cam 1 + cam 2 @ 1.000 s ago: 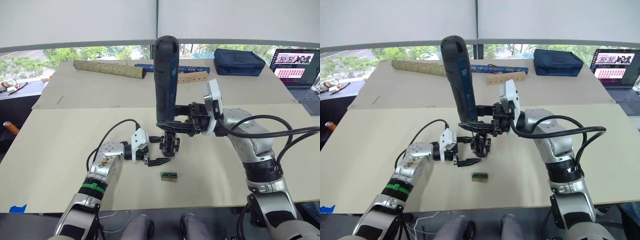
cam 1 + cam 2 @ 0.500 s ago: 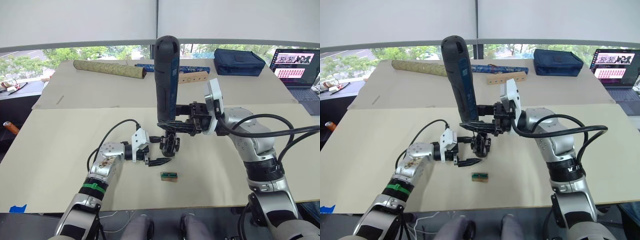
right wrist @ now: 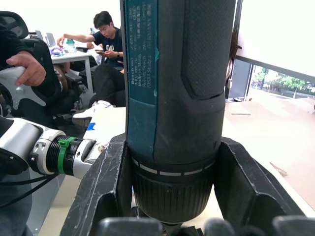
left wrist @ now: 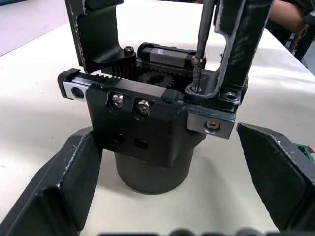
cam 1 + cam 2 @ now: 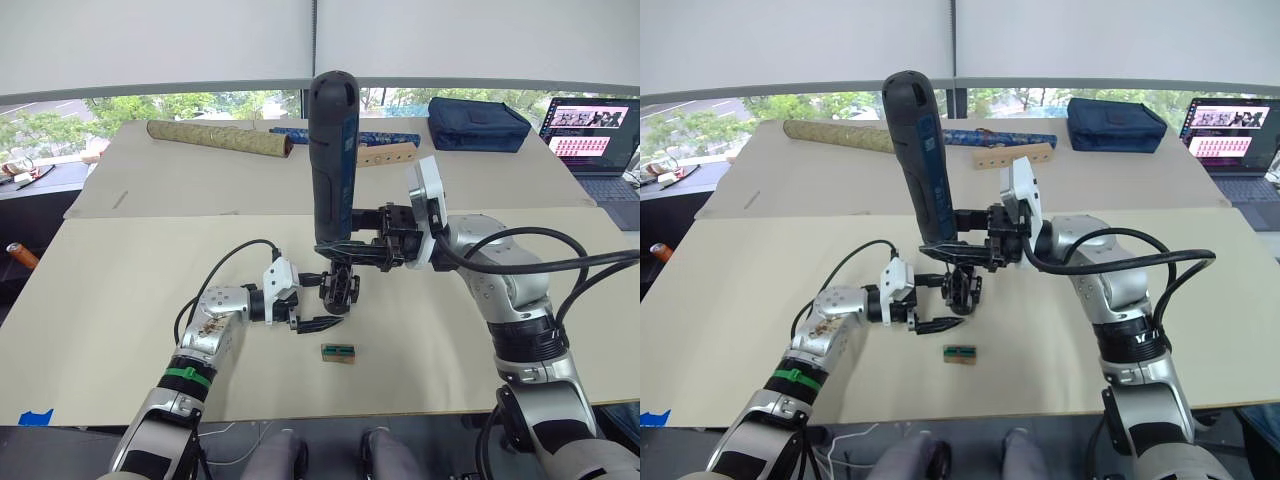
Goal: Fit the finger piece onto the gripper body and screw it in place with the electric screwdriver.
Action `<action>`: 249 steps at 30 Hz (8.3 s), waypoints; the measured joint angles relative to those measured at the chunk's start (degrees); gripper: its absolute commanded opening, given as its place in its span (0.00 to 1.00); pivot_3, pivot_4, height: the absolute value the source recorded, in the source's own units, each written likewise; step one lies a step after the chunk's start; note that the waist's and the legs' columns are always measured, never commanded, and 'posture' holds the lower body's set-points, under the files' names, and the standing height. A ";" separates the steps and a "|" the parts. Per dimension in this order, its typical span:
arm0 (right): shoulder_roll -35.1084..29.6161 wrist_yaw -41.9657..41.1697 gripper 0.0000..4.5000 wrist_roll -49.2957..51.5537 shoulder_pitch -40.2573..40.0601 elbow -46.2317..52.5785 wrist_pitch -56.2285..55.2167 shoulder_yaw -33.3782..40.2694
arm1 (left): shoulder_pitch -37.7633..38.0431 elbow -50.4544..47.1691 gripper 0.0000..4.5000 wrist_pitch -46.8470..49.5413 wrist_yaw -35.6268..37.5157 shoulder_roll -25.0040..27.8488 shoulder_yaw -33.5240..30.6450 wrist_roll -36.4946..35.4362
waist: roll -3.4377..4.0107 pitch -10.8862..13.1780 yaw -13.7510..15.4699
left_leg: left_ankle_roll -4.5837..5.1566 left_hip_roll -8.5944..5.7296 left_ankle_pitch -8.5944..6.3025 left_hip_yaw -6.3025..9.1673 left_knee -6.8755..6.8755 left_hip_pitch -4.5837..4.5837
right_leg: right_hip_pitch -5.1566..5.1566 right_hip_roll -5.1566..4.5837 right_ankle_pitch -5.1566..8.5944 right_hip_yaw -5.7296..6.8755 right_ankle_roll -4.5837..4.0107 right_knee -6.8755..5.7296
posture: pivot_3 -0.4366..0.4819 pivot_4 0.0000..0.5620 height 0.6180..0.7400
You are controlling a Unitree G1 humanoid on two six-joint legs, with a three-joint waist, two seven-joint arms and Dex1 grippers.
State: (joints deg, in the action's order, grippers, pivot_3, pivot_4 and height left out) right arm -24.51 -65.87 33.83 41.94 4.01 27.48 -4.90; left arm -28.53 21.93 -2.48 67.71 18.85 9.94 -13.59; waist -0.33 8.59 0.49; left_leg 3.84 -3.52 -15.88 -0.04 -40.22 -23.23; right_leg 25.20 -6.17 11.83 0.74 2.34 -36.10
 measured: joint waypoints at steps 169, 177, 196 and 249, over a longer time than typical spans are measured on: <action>-0.60 2.39 0.42 -1.16 -0.66 1.15 0.58 -1.18 | 0.15 0.46 1.00 0.20 -2.03 -1.49 0.32 0.75 | 0.00 0.00 0.08 | 0.00 0.00 0.00 0.01 -0.05 0.02 | -0.05 -0.01 0.00 0.00 0.00 0.00 | 0.48 0.27 1.00; -0.79 2.43 0.42 -1.12 -0.67 1.20 0.60 -1.18 | -0.84 3.10 1.00 -0.02 -3.18 -2.11 0.47 2.66 | 0.00 0.00 0.10 | 0.01 -0.01 0.00 0.00 -0.05 0.02 | -0.05 -0.01 0.00 0.00 0.01 0.00 | 0.48 0.27 1.00; -1.10 2.61 0.42 -1.18 -0.72 1.51 0.60 -1.20 | -5.83 11.69 1.00 -2.92 -1.97 -5.16 1.15 4.68 | -0.01 0.00 0.15 | 0.01 -0.02 0.00 0.00 -0.07 0.02 | -0.07 -0.01 -0.01 0.01 0.02 0.00 | 0.48 0.27 1.00; 1.81 9.82 0.42 -2.29 -6.49 3.56 -1.86 -2.68 | -5.16 12.79 0.53 -4.94 -4.41 -4.92 1.53 7.60 | -0.15 -0.41 -0.01 | 0.45 0.09 -0.28 -0.01 0.26 1.13 | -0.94 -0.02 0.00 -0.05 0.01 0.30 | 0.48 0.27 1.00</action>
State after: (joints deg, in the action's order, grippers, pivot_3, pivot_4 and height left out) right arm -22.70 -56.05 31.54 35.45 7.57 25.62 -7.59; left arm -33.69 34.73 -7.42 63.31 13.94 11.48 -5.98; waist -0.49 8.17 0.48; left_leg 4.29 -3.43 -16.17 -0.04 -39.97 -22.10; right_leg 24.27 -6.19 11.83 0.68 2.36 -35.80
